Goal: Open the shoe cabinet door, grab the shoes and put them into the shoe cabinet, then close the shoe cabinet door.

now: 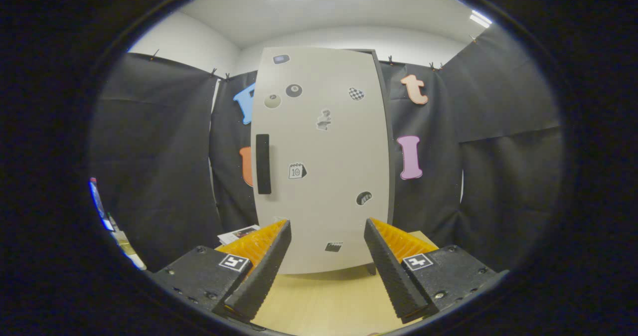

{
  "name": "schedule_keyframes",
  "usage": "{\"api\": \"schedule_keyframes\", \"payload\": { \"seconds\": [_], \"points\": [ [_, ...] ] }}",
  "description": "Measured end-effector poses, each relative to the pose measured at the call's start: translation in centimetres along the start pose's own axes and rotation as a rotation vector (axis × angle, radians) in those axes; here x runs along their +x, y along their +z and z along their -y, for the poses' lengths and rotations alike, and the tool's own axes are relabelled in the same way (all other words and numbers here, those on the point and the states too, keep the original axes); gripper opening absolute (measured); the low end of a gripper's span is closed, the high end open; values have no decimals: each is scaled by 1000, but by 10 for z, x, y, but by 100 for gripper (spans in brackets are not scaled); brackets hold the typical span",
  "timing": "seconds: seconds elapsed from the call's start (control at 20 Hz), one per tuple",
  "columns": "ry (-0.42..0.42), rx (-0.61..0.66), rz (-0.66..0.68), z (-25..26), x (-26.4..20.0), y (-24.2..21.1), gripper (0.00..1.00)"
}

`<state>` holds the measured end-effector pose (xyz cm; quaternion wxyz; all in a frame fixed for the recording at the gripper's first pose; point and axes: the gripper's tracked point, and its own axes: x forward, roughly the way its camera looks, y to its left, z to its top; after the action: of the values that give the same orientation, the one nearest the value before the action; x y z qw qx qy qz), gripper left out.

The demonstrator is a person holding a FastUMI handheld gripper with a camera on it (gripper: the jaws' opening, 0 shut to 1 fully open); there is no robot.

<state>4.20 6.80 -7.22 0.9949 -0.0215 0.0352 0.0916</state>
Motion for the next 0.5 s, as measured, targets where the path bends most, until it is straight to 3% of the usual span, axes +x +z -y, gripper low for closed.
{"api": "schedule_keyframes", "payload": {
  "seconds": [0.3,0.5],
  "points": [
    [-19,-12,83,4,-48,28,97],
    [39,44,67,-10,-61,24,97]
  ]
}}
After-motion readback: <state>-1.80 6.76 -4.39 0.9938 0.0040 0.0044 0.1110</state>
